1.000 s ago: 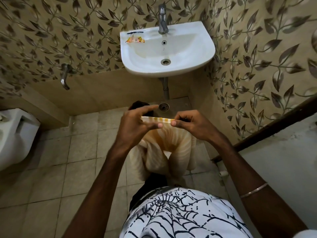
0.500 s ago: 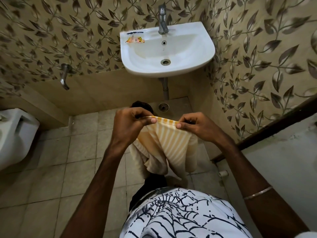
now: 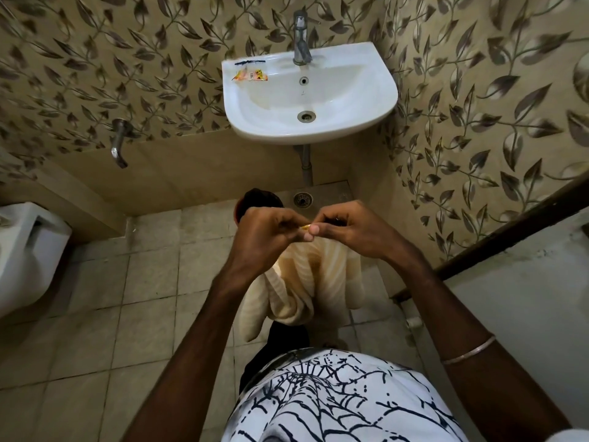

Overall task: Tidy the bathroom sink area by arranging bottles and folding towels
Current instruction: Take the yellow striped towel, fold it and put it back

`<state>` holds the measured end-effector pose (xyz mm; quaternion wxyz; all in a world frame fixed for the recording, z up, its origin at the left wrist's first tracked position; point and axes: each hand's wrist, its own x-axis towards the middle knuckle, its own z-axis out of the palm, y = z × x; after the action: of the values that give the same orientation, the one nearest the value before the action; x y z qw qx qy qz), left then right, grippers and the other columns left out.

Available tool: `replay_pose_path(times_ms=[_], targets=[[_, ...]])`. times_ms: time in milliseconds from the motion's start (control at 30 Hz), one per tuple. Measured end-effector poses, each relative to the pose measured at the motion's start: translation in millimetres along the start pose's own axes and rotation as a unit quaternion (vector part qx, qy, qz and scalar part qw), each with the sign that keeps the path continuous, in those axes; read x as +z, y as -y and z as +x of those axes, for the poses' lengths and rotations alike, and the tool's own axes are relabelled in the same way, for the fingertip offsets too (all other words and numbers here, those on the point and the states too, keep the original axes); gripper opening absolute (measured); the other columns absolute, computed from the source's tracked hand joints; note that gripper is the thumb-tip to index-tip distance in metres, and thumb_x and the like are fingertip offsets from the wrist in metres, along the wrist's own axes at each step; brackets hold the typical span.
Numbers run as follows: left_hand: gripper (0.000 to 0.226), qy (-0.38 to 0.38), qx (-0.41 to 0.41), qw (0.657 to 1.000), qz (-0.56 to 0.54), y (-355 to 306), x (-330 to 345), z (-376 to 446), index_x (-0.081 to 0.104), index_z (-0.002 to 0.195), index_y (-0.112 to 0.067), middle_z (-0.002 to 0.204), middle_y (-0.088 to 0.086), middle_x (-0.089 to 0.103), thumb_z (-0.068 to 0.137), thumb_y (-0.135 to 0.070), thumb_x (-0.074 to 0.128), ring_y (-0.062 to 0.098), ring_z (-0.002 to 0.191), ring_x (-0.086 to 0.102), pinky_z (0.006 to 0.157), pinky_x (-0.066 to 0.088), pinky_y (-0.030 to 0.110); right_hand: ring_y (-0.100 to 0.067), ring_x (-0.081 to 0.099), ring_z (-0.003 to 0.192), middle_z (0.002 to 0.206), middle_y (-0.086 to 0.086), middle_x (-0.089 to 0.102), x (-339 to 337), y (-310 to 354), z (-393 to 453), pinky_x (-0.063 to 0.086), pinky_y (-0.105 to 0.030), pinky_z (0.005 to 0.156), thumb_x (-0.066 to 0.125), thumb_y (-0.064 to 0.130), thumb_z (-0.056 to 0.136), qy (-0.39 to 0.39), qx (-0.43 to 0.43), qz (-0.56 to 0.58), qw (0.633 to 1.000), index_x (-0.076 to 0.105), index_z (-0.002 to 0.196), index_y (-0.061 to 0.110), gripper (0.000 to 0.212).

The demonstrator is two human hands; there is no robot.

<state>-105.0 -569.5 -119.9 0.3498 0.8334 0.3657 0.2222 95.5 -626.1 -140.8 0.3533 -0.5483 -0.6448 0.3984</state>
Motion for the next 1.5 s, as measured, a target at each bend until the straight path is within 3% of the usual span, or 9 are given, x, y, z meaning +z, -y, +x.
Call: replay_pose_path(times_ms=[300, 433, 533, 667, 867, 1100, 1233, 1333, 1500], targets=[[0.012, -0.106, -0.053, 0.993, -0.004, 20, -32, -3, 0.079, 0.084, -0.021, 0.079, -0.011, 0.074, 0.074, -0.017, 0.085, -0.005, 0.077, 0.069, 0.065, 0.047, 0.006, -0.011, 0.068, 0.079, 0.085, 0.002, 0.073, -10, -23, -16, 0.053, -0.031, 0.07, 0.07, 0.029, 0.091, -0.027, 0.063, 0.009, 0.998, 0.076, 0.091, 0.019, 0.012], [0.032, -0.08, -0.057, 0.995, 0.019, 19, -27, -3, 0.077, 0.102, -0.018, 0.099, -0.005, 0.076, 0.072, -0.023, 0.087, 0.002, 0.093, 0.07, 0.079, 0.058, 0.023, -0.008, 0.066, 0.077, 0.084, 0.004, 0.071, -9, -14, -12, 0.052, -0.031, 0.068, 0.068, 0.028, 0.092, -0.019, 0.042, -0.016, 0.999, 0.074, 0.091, 0.02, 0.01], [0.059, 0.004, -0.042, 0.999, -0.001, 8, -12, -1, 0.068, 0.124, -0.018, 0.124, 0.0, 0.07, 0.069, -0.027, 0.087, 0.009, 0.113, 0.065, 0.09, 0.058, 0.032, -0.013, 0.066, 0.075, 0.081, 0.006, 0.07, -4, -3, -5, 0.054, -0.045, 0.068, 0.068, 0.043, 0.088, -0.003, 0.017, -0.038, 0.999, 0.074, 0.09, 0.027, 0.018], [0.037, 0.063, -0.03, 0.997, -0.045, 2, 3, 5, 0.077, 0.107, -0.017, 0.101, -0.004, 0.077, 0.072, -0.023, 0.085, 0.005, 0.092, 0.071, 0.08, 0.061, 0.04, -0.015, 0.069, 0.079, 0.083, 0.003, 0.073, -3, 5, 1, 0.056, -0.048, 0.071, 0.066, 0.049, 0.085, 0.003, -0.008, -0.039, 0.999, 0.076, 0.092, 0.022, 0.03], [0.016, -0.034, -0.007, 0.999, -0.002, 3, -7, 8, 0.08, 0.085, -0.016, 0.076, -0.006, 0.075, 0.072, -0.022, 0.087, 0.001, 0.069, 0.067, 0.06, 0.049, 0.016, -0.016, 0.067, 0.076, 0.082, 0.004, 0.072, -12, -3, -5, 0.054, -0.039, 0.067, 0.072, 0.037, 0.087, -0.007, 0.031, -0.032, 0.999, 0.076, 0.092, 0.019, 0.02], [0.024, -0.116, -0.071, 0.991, -0.013, 14, -24, 9, 0.08, 0.091, -0.018, 0.087, -0.007, 0.075, 0.069, -0.018, 0.088, -0.012, 0.073, 0.065, 0.063, 0.044, 0.003, -0.005, 0.059, 0.068, 0.076, 0.004, 0.068, -22, -15, -16, 0.045, -0.024, 0.061, 0.07, 0.028, 0.09, -0.046, 0.036, -0.011, 0.998, 0.074, 0.086, 0.019, 0.011], [0.059, 0.018, -0.041, 0.999, -0.003, 3, -1, 12, 0.069, 0.122, -0.021, 0.121, -0.006, 0.07, 0.067, -0.028, 0.088, 0.001, 0.106, 0.066, 0.09, 0.056, 0.023, -0.013, 0.064, 0.071, 0.078, 0.003, 0.07, -14, -5, -10, 0.051, -0.039, 0.064, 0.07, 0.031, 0.091, -0.019, 0.006, -0.038, 0.999, 0.075, 0.091, 0.018, 0.014], [0.037, 0.049, -0.009, 0.999, -0.018, -2, 15, 14, 0.076, 0.108, -0.019, 0.102, -0.006, 0.077, 0.073, -0.025, 0.085, 0.0, 0.093, 0.069, 0.081, 0.059, 0.03, -0.016, 0.067, 0.077, 0.082, 0.003, 0.071, -13, -1, -6, 0.054, -0.048, 0.069, 0.069, 0.039, 0.089, -0.01, 0.0, -0.05, 0.999, 0.075, 0.094, 0.021, 0.019], [0.017, -0.031, -0.014, 0.999, -0.002, 3, 4, 17, 0.08, 0.09, -0.014, 0.08, -0.005, 0.076, 0.076, -0.021, 0.084, 0.002, 0.069, 0.07, 0.064, 0.061, 0.036, -0.01, 0.065, 0.074, 0.081, 0.006, 0.07, -23, -6, -13, 0.051, -0.035, 0.065, 0.071, 0.029, 0.09, -0.014, 0.02, -0.042, 0.999, 0.075, 0.095, 0.021, 0.01]])
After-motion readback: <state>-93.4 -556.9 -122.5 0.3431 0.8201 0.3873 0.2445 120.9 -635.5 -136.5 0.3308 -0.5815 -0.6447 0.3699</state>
